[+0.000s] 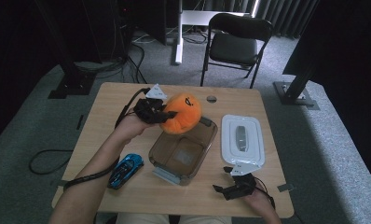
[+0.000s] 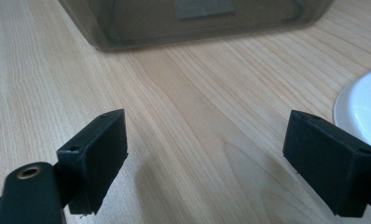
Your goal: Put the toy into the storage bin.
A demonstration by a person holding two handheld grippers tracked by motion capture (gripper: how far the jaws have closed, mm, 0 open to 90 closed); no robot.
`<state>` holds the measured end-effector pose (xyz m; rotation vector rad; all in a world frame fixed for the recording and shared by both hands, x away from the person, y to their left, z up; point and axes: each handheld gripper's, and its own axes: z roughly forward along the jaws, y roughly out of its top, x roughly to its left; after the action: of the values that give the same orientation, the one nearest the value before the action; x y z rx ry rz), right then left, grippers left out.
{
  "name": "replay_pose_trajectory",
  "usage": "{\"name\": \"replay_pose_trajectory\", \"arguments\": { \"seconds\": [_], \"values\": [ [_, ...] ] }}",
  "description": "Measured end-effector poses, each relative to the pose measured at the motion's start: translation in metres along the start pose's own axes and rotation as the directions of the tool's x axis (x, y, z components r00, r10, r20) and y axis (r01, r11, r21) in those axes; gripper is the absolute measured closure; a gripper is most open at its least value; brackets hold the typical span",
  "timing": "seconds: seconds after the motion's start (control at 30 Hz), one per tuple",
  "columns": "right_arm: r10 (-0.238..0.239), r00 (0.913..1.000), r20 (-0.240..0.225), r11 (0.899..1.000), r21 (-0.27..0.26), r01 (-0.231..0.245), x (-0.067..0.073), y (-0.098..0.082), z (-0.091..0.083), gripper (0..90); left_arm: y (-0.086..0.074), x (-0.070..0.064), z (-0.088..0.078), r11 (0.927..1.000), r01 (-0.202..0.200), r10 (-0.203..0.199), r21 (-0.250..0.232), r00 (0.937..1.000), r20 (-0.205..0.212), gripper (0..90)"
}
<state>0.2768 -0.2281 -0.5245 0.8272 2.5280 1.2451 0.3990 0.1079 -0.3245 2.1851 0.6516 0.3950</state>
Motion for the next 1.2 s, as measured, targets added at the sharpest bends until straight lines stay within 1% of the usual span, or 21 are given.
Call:
{"name": "replay_pose_trajectory", "arguments": {
  "seconds": [0.03, 0.1, 0.13, 0.23, 0.3, 0.33, 0.43, 0.53, 0.6, 0.7, 0.77, 0.83, 0.87, 0.93, 0.97, 1.03, 1.1, 1.2],
  "values": [
    [0.001, 1.0000, 0.001, 1.000, 0.000, -0.001, 0.000, 0.000, 0.000, 13.4, 0.001, -0.001, 0.003, 1.0000, -0.005, 0.005, 0.005, 1.0000, 0.003, 69.8],
    [0.002, 1.0000, 0.001, 1.000, 0.001, -0.002, 0.000, 0.000, 0.000, 13.4, 0.002, -0.003, 0.008, 0.9999, -0.001, 0.000, 0.012, 1.0000, 0.007, 69.8],
    [0.001, 1.0000, 0.001, 1.000, 0.001, -0.001, 0.000, 0.000, 0.000, 13.4, 0.003, -0.004, 0.011, 0.9998, -0.010, 0.010, 0.017, 0.9999, 0.011, 69.8],
    [-0.004, 1.0000, 0.001, 1.000, 0.008, 0.004, 0.000, 0.000, 0.000, 13.4, 0.001, -0.006, 0.018, 0.9994, -0.018, 0.018, 0.028, 0.9996, 0.020, 69.7],
    [-0.002, 1.0000, -0.001, 1.000, 0.007, 0.002, 0.000, 0.000, 0.000, 13.3, 0.001, -0.007, 0.023, 0.9994, -0.006, 0.005, 0.034, 0.9998, 0.018, 69.7],
    [0.001, 1.0000, 0.003, 1.000, 0.007, -0.001, 0.000, 0.000, 0.000, 13.3, 0.000, -0.007, 0.025, 0.9992, -0.006, 0.005, 0.041, 0.9998, 0.021, 69.7],
    [-0.011, 0.9998, 0.019, 1.000, 0.014, 0.011, 0.000, 0.000, 0.001, 13.3, -0.001, -0.009, 0.030, 0.9991, -0.006, 0.005, 0.042, 0.9997, 0.025, 69.7],
    [-0.024, 0.9993, 0.028, 0.999, 0.027, 0.023, 0.001, 0.000, 0.001, 13.3, 0.000, -0.011, 0.031, 0.9990, -0.005, 0.004, 0.045, 0.9996, 0.029, 69.6],
    [-0.037, 0.9984, 0.043, 0.998, 0.043, 0.035, 0.003, 0.000, 0.002, 13.3, 0.000, -0.012, 0.033, 0.9986, -0.014, 0.012, 0.051, 0.9995, 0.029, 69.6],
    [-0.056, 0.9971, 0.052, 0.997, 0.061, 0.052, 0.004, 0.001, 0.004, 13.3, -0.001, -0.015, 0.034, 0.9987, -0.004, 0.002, 0.051, 0.9994, 0.034, 69.6],
    [-0.053, 0.9971, 0.055, 0.997, 0.066, 0.049, 0.004, 0.001, 0.004, 13.3, 0.000, -0.019, 0.034, 0.9980, -0.021, 0.019, 0.059, 0.9993, 0.033, 69.6],
    [-0.050, 0.9973, 0.054, 0.997, 0.066, 0.046, 0.004, 0.001, 0.004, 13.3, 0.000, -0.023, 0.036, 0.9964, -0.033, 0.030, 0.078, 0.9988, 0.038, 69.6],
    [-0.049, 0.9973, 0.054, 0.997, 0.067, 0.045, 0.004, 0.001, 0.004, 13.3, 0.000, -0.023, 0.036, 0.9963, -0.033, 0.031, 0.080, 0.9991, 0.031, 69.6],
    [-0.049, 0.9973, 0.054, 0.997, 0.067, 0.046, 0.004, 0.001, 0.004, 13.3, -0.001, -0.023, 0.037, 0.9961, -0.033, 0.030, 0.082, 0.9989, 0.035, 69.6],
    [-0.050, 0.9972, 0.055, 0.997, 0.067, 0.046, 0.004, 0.001, 0.004, 13.3, -0.003, -0.023, 0.037, 0.9956, -0.020, 0.016, 0.091, 0.9990, 0.043, 69.6],
    [-0.046, 0.9975, 0.053, 0.997, 0.068, 0.042, 0.003, 0.001, 0.004, 13.4, -0.005, -0.024, 0.037, 0.9951, -0.028, 0.025, 0.094, 0.9989, 0.039, 69.6],
    [-0.044, 0.9978, 0.050, 0.997, 0.068, 0.040, 0.003, 0.001, 0.005, 13.3, -0.006, -0.025, 0.037, 0.9949, -0.024, 0.020, 0.098, 0.9989, 0.043, 69.6],
    [-0.044, 0.9978, 0.050, 0.997, 0.071, 0.041, 0.003, 0.001, 0.005, 13.3, -0.007, -0.027, 0.037, 0.9933, -0.031, 0.025, 0.111, 0.9985, 0.049, 69.6]
  ]
}}
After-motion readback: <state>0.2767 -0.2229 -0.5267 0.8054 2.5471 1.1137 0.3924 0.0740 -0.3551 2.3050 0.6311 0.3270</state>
